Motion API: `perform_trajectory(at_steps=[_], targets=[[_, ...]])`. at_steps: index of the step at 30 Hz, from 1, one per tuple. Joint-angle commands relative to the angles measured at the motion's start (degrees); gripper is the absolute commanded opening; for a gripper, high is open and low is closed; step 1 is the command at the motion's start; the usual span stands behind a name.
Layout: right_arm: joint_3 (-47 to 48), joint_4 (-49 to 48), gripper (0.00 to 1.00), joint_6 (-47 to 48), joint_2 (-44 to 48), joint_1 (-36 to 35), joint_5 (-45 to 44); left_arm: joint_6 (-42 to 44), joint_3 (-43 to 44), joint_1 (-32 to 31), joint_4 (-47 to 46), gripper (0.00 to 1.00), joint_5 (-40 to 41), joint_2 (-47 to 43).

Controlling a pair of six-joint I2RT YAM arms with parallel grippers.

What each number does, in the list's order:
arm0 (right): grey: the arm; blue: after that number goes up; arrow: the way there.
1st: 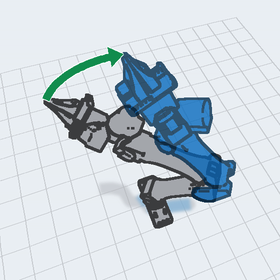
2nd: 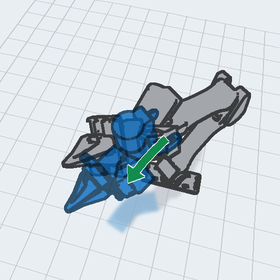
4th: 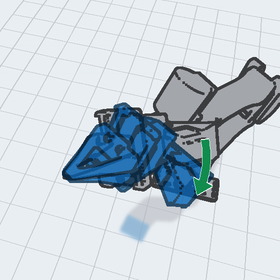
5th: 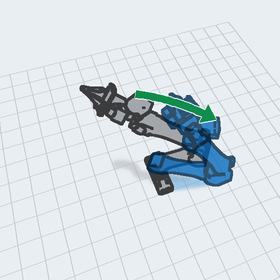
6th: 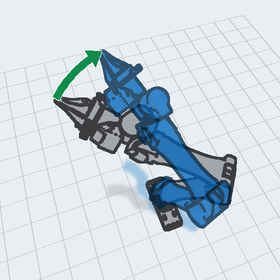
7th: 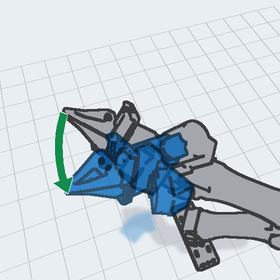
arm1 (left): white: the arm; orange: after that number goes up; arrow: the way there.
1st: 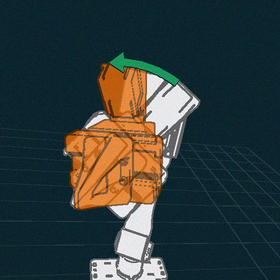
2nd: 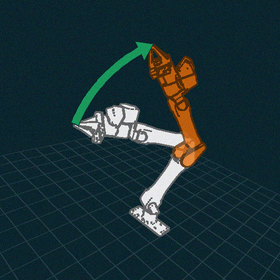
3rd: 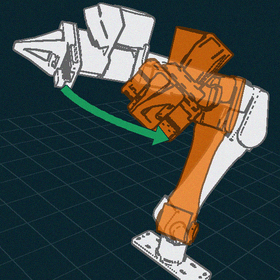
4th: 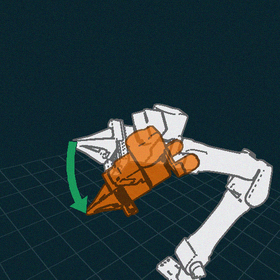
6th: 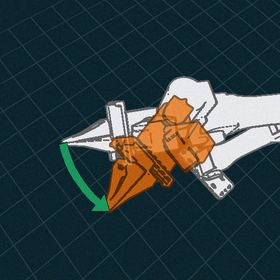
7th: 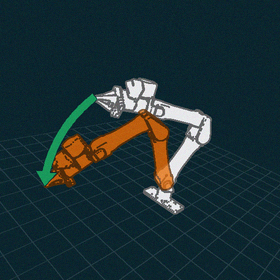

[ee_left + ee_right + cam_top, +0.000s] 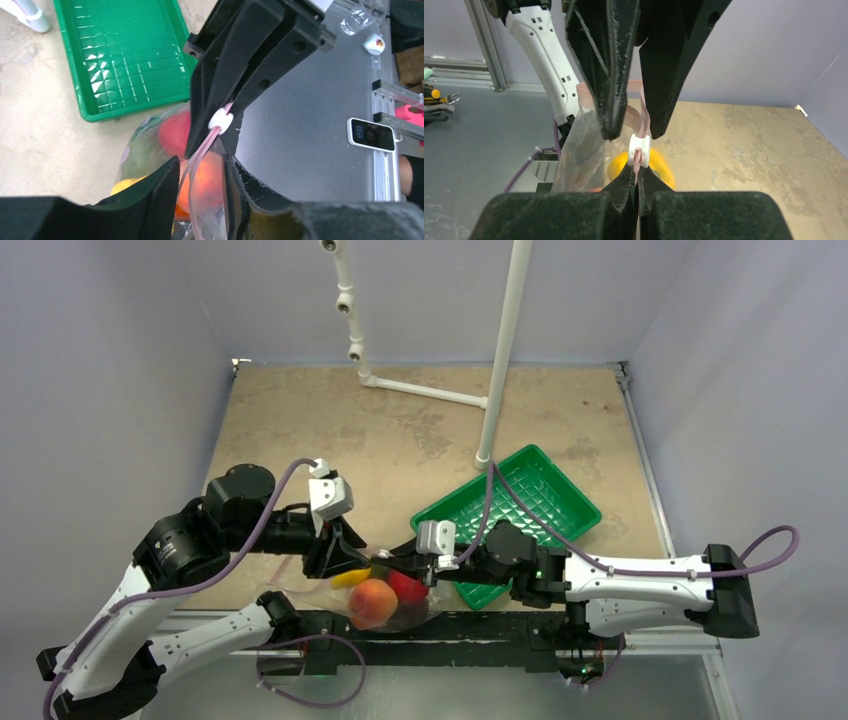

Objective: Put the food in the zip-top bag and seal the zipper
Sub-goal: Adjust the zipper food storage bag at the center of the board.

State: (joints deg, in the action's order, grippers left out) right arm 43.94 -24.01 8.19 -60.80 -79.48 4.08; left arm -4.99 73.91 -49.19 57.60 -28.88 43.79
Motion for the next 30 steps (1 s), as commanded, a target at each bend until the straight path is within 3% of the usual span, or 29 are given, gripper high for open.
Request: perform_trajectory(at_steps=[1, 5, 12, 30], targets=[[-1.3, -4.8, 0.00, 0.0, -0.3, -0.1, 0.7, 0.0, -2.5, 0.0, -5.9, 0.39, -4.8, -0.4], [-3.0, -6.1, 0.00, -1.2, -0.1, -0.1, 1.1, -0.2, -3.8, 0.0, -8.0, 0.47, -6.2, 0.5], [-3.7, -6.4, 0.00, -1.7, 0.6, -0.1, 1.2, 0.6, -4.6, 0.0, -10.8, 0.47, -5.1, 0.9], [-3.4, -5.9, 0.00, -2.4, 0.5, -0.1, 2.9, 3.5, -8.0, 0.0, -15.8, 0.37, -9.8, 0.1]])
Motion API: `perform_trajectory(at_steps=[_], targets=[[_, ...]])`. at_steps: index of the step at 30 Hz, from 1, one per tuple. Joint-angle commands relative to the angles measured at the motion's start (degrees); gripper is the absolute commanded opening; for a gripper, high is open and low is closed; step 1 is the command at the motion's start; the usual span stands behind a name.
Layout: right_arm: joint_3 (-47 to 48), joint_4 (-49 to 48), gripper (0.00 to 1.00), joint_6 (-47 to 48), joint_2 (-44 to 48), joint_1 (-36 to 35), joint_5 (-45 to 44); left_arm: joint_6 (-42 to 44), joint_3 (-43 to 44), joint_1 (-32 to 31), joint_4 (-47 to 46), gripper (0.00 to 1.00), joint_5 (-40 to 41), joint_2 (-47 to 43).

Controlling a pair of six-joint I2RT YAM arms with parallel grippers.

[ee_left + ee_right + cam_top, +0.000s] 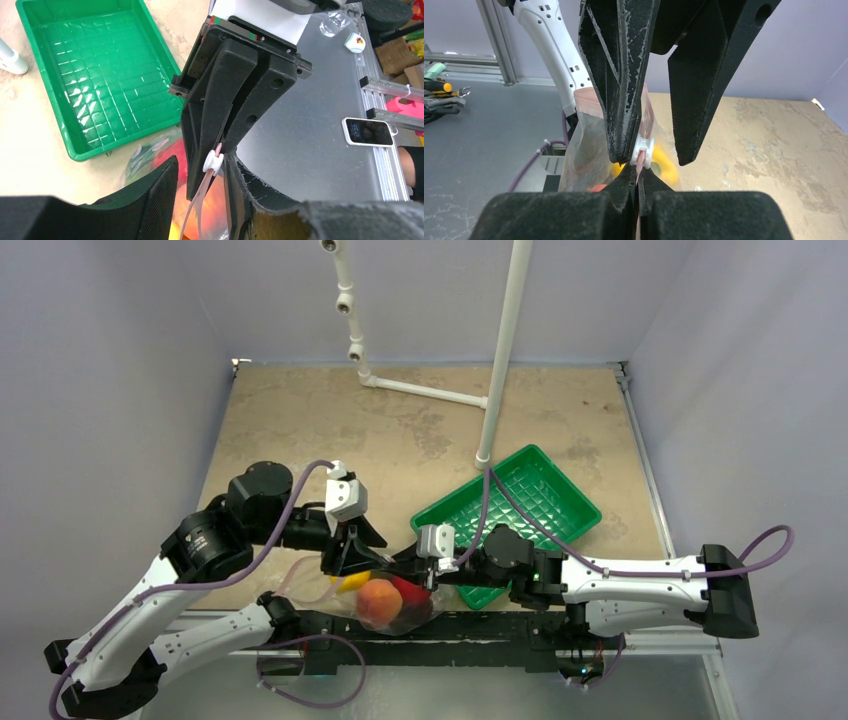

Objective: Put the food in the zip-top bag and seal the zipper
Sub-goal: Adjust the zipper food storage bag at the center of the board.

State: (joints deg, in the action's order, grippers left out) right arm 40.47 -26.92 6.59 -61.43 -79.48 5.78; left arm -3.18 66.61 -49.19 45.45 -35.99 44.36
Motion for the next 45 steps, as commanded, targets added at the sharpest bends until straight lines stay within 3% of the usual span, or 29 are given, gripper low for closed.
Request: perform_trajectory(at_steps=[1, 22, 28, 33, 38, 42, 45], targets=[[0.0, -3.0, 0.00, -0.9, 1.1, -0.1, 1.2, 1.7, -0.8, 0.0, -3.7, 0.35, -2.8, -0.6], [0.1, -3.2, 0.00, -2.0, 0.5, -0.1, 1.3, 1.9, -3.0, 0.0, -5.5, 0.00, -5.4, -2.3], [0.0, -3.2, 0.00, -2.2, 0.6, -0.1, 1.3, 2.1, -2.8, 0.1, -5.3, 0.01, -4.6, -2.6], [0.0, -3.4, 0.00, -2.2, 0.4, -0.1, 1.5, 1.7, -2.9, -0.1, -6.2, 0.17, -4.3, -2.3], [-0.2, -3.5, 0.00, -2.4, 0.6, -0.1, 1.5, 1.8, -2.8, 0.0, -6.5, 0.25, -4.4, -1.6], [-0.5, -3.3, 0.00, -2.6, 0.9, -0.1, 1.4, 1.8, -2.8, 0.0, -6.6, 0.25, -4.8, -1.4], [-0.5, -3.2, 0.00, -2.7, 1.2, -0.1, 1.3, 1.9, -2.8, 0.0, -6.0, 0.19, -5.0, -1.5]])
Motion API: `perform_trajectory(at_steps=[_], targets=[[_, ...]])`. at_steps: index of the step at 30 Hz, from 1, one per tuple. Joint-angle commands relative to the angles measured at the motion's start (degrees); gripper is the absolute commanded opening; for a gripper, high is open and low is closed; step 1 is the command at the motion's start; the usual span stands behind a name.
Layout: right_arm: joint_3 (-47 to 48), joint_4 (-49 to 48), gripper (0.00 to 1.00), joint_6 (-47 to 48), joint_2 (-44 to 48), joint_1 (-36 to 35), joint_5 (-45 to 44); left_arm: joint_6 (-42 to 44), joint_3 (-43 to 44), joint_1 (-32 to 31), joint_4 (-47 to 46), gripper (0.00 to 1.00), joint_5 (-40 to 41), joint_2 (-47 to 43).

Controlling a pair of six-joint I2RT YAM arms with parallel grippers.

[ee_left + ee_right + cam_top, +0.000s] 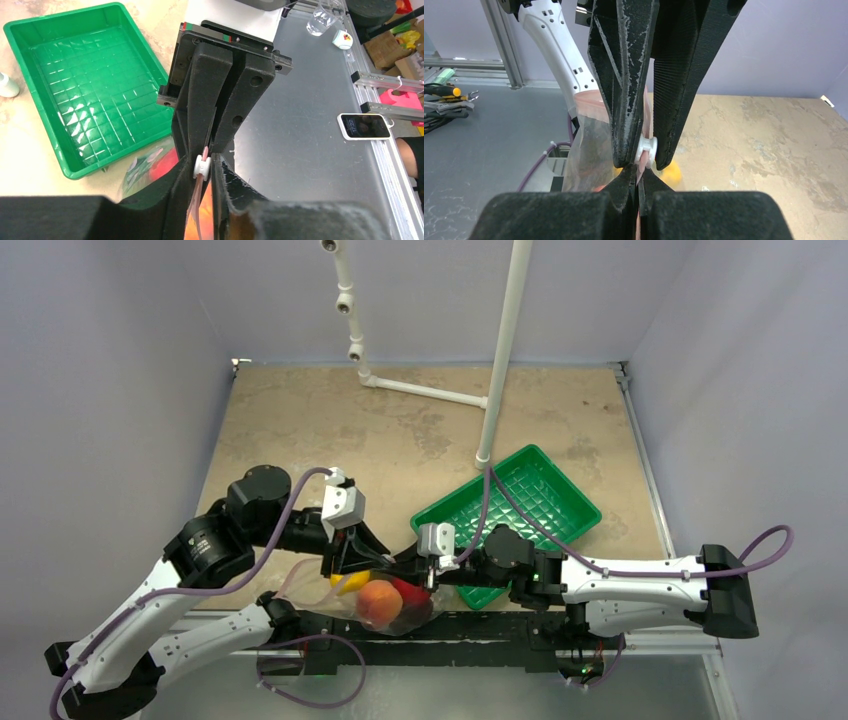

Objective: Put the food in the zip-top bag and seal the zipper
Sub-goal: Adjust the zipper food storage bag at the center of the board.

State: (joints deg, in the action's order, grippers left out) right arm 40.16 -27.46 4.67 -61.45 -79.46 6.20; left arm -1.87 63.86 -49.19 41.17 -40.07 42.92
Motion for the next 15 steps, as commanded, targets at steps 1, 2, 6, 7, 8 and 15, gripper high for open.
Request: perform_trajectory(at_steps=[1, 2, 6, 7, 8, 15], targets=[[-0.2, -2.7, 0.00, -0.8, 1.3, -0.1, 0.8, 0.7, -0.1, 0.0, -1.5, 0.16, -0.8, -0.1], [-0.2, -2.8, 0.00, -0.8, 1.3, -0.1, 0.8, 0.8, -0.3, 0.0, -1.3, 0.13, -0.5, -0.2], [-0.2, -3.0, 0.00, -0.9, 1.1, -0.1, 0.8, 0.8, -1.0, 0.0, -1.2, 0.01, 0.1, -0.9], [-0.2, -3.1, 0.00, -1.0, 1.1, -0.1, 0.7, 0.9, -1.0, 0.0, -1.1, 0.00, 0.1, -1.1], [-0.2, -3.2, 0.00, -1.1, 1.3, -0.1, 0.7, 0.9, -1.0, 0.0, -1.0, 0.00, 0.1, -1.3], [-2.4, -6.0, 0.00, -2.2, 4.9, -0.1, -2.7, 0.2, -1.5, 0.1, 0.3, 0.00, 2.9, -2.1]])
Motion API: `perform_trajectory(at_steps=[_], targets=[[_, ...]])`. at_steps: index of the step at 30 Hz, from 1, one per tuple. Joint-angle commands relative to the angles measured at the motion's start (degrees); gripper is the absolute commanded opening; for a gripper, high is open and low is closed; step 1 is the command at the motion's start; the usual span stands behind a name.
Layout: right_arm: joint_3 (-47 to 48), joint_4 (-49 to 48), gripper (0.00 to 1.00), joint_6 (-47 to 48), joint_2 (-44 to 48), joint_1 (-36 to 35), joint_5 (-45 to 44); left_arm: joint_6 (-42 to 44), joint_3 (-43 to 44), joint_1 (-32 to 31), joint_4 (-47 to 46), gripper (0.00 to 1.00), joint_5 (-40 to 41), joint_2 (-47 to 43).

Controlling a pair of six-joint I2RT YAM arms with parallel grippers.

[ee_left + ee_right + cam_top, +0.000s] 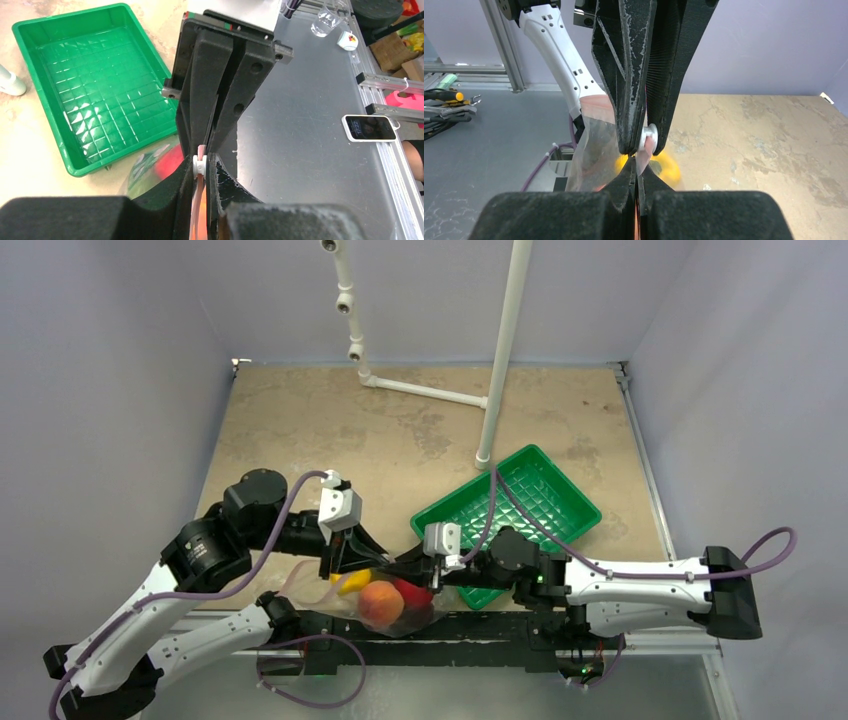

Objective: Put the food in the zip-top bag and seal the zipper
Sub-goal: Adjust the zipper food storage bag at the center of the board.

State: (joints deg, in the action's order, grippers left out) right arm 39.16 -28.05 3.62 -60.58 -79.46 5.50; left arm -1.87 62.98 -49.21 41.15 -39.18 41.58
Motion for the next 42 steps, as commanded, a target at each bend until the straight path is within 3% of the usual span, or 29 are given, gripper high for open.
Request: perform_trajectory(at_steps=[1, 9, 18, 21, 26, 35, 42], targets=[[-2.0, -6.2, 0.00, -1.3, 4.8, -0.1, -2.2, 0.1, -0.9, 0.1, 0.3, 0.00, 2.6, -1.0], [-4.9, -10.3, 0.00, -2.0, 8.9, -0.1, -4.2, -1.6, -2.6, 0.0, 0.4, 0.00, 4.7, -2.2], [-3.0, -6.9, 0.00, -2.4, 5.7, -0.1, -3.0, -2.3, -2.4, 0.0, -0.3, 0.00, 5.0, -1.1], [-2.4, -4.0, 0.20, -3.2, 6.7, -0.1, -3.6, -2.5, -1.9, 0.0, -0.2, 0.00, 6.5, -1.1], [-2.3, 0.8, 0.36, -8.3, 10.8, -0.1, -5.1, -3.1, -2.0, 0.0, -0.9, 0.00, 8.1, -2.0], [-0.2, 10.4, 0.45, -15.1, 11.2, -0.2, 0.4, -4.8, -3.5, 0.0, -3.3, 0.00, 8.6, -3.0], [-1.7, 11.4, 0.53, -16.5, 9.7, -1.6, -6.0, -5.4, -4.3, 0.1, -3.7, 0.00, 9.0, -4.6]])
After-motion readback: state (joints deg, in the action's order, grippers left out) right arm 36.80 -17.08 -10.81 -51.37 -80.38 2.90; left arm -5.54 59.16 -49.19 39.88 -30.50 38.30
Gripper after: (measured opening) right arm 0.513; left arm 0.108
